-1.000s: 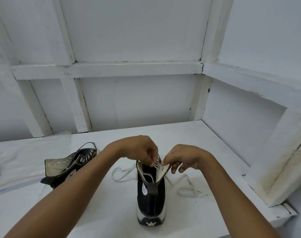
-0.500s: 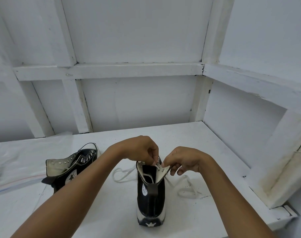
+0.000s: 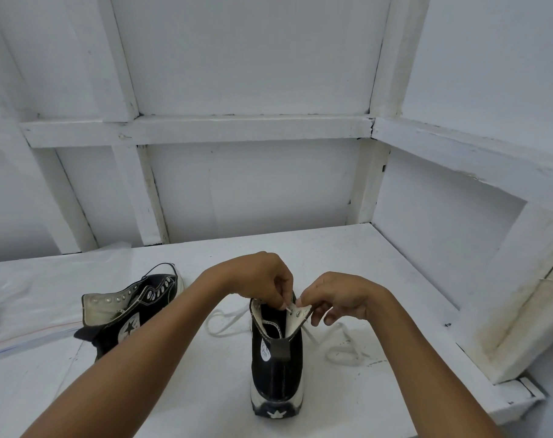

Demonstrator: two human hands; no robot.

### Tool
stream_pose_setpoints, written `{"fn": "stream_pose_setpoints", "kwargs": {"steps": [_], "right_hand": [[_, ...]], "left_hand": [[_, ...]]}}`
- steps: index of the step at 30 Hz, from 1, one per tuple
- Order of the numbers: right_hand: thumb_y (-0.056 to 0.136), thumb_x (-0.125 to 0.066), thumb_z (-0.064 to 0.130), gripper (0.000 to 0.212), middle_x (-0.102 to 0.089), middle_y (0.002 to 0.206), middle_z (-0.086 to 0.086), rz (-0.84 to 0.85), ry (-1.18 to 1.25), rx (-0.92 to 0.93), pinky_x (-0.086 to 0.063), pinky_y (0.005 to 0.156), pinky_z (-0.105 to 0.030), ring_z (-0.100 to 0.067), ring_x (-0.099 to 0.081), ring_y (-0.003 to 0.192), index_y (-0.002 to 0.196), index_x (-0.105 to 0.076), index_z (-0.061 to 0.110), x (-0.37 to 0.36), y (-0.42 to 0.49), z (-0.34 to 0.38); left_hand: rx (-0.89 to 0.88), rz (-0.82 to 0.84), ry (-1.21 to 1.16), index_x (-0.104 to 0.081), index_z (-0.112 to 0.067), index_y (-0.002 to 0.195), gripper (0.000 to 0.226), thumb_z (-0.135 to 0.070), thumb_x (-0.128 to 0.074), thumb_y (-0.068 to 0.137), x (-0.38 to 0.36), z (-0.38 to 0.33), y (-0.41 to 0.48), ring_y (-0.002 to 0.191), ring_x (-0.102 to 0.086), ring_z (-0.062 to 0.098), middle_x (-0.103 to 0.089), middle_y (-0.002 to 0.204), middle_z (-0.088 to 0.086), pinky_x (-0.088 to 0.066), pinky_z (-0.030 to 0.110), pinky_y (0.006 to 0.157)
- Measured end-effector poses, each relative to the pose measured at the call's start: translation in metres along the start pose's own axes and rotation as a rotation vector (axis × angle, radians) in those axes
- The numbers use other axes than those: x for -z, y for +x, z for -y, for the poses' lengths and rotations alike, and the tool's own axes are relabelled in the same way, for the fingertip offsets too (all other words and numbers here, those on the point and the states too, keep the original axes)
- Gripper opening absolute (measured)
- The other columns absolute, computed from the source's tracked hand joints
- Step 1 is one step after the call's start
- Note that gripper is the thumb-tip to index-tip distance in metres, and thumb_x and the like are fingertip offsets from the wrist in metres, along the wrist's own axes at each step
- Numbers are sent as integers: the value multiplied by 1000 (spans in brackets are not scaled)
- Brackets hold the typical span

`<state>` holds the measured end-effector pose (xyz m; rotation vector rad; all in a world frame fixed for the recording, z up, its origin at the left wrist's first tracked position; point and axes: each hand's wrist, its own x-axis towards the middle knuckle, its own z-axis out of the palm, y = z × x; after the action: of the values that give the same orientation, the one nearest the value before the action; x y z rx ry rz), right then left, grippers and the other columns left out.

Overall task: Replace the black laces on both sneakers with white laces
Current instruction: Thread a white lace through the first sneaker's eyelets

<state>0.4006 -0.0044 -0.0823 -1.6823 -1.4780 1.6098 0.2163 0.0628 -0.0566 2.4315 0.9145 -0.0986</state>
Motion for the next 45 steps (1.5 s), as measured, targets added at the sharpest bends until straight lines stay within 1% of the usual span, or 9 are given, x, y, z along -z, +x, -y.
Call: {"fn": "stream_pose_setpoints", "kwargs": {"steps": [5, 12, 18, 21, 26, 33, 37, 41, 45], "right_hand": [[87, -54, 3, 28, -73, 96, -8, 38, -140, 25, -43, 62, -21, -10, -64, 73, 111, -68, -4, 0, 5, -7], [82, -60, 10, 8, -66, 74, -6, -53, 69, 38, -42, 58, -23, -14, -60, 65, 82, -68, 6, 1, 12, -17], [93, -45, 1, 26, -69, 100, -29, -119, 880, 78, -61, 70, -44, -42, -71, 84, 70, -58, 0, 5, 12, -18], [93, -40, 2, 26, -65, 76, -22, -111, 1157, 131, -61, 58, -44, -35, -69, 64, 71, -53, 2, 4, 16, -20], [92, -48, 16, 21, -39, 56, 2, -86, 721, 27, -21, 33, -17, -6, -22, 39, 71, -50, 13, 6, 13, -25], [87, -62, 22, 17, -57, 63, 6, 93, -25, 105, -16, 47, -23, -6, -30, 46, 74, -62, 11, -1, -1, -22], [77, -64, 19, 14, -62, 74, -6, 52, 351, 155, -40, 56, -23, -15, -55, 65, 68, -58, 10, 5, 2, -26], [79, -54, 9, 22, -68, 90, -27, 10, 852, 195, -57, 78, -40, -37, -69, 87, 58, -50, 6, 6, 7, -28], [79, -52, 13, 26, -45, 51, -7, -40, 1067, 186, -54, 61, -32, -22, -52, 49, 55, -44, 12, 4, 12, -25]], "left_hand": [[2, 29, -86, -70, -22, 91, 12, -17, -75, 81, -2, -1, 2, 57, -55, 2, -70, 75, -8, -43, 21, 58], [-24, -45, -306, -69, -12, 95, 9, -19, -72, 89, 8, 10, -5, 55, -52, 9, -62, 58, -12, -43, 22, 61], [-6, -137, -571, -71, -10, 91, 4, -13, -71, 89, 23, 38, -14, 60, -41, 18, -50, 66, 5, -45, 26, 57], [36, -160, -582, -71, -10, 90, 2, -12, -69, 90, 24, 46, -17, 57, -37, 15, -48, 60, -3, -39, 25, 53], [80, -132, -540, -69, -5, 97, 12, -12, -72, 88, 27, 48, -23, 54, -37, 14, -61, 65, 1, -30, 25, 51], [130, -129, -63, -69, -22, 93, 24, -1, -67, 81, 27, 43, -20, 65, -59, 8, -67, 76, -9, -47, 22, 57], [153, -405, 94, -70, -17, 91, 12, -10, -62, 87, 19, 47, -15, 82, -64, 17, -68, 85, -3, -52, 31, 72], [112, -345, -472, -70, -8, 88, 4, -11, -68, 90, 12, 48, -16, 76, -69, 14, -75, 82, 9, -57, 34, 79], [48, -210, -715, -69, -1, 97, 9, -4, -68, 89, 6, 43, -18, 73, -65, 22, -67, 75, 15, -59, 37, 80]]}}
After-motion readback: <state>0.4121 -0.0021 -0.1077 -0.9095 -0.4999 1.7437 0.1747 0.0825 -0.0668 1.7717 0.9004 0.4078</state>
